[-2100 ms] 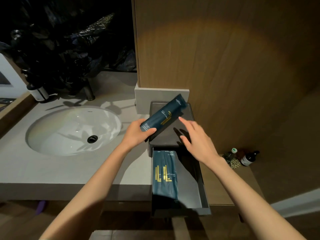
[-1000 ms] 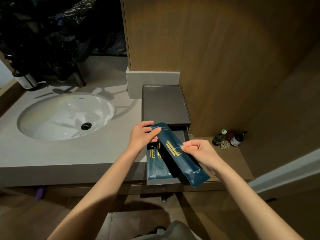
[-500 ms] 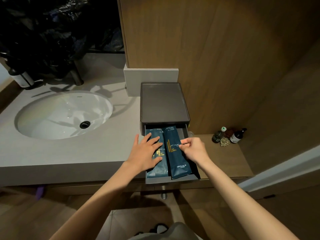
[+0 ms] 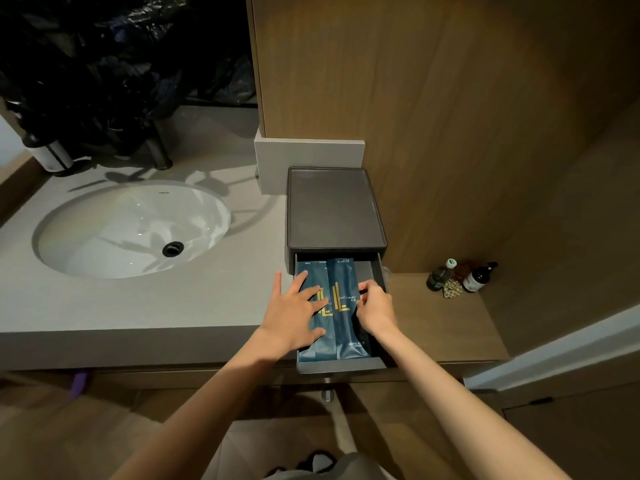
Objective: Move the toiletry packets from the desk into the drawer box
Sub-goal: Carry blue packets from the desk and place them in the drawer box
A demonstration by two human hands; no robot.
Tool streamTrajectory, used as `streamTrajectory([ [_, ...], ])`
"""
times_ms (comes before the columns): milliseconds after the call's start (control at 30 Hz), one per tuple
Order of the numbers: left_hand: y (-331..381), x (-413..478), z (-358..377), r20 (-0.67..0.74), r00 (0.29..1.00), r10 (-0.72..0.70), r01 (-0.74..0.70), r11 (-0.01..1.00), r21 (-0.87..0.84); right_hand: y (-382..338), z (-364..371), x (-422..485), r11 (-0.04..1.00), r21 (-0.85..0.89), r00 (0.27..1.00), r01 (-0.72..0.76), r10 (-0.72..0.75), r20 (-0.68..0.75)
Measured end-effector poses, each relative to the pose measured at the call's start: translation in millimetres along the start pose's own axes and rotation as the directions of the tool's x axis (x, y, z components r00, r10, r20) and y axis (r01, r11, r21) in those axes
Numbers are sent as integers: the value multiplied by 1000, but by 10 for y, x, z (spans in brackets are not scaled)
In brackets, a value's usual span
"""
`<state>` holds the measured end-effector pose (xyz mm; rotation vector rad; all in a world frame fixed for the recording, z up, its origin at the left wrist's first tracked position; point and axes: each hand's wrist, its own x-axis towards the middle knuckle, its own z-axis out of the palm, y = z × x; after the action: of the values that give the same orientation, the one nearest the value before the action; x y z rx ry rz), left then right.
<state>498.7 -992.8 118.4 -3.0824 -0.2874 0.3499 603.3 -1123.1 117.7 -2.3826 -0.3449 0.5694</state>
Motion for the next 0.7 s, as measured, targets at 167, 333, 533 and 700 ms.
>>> streamTrajectory([
  [167,1,-3,-3,12,1000,3,-3,1000,-3,24,16,-44,949,-224,975,221,-222,21],
  [333,13,-3,7,7,1000,0,1,1000,-15,29,-138,-38,702,-453,836,549,-459,302],
  [533,15,-9,7,4,1000,-9,9,998,-63,37,-181,76,660,-501,802,560,-278,529],
  [700,6,2,16,4,1000,-10,10,997,-75,-41,-161,82,656,-545,823,521,-218,525],
])
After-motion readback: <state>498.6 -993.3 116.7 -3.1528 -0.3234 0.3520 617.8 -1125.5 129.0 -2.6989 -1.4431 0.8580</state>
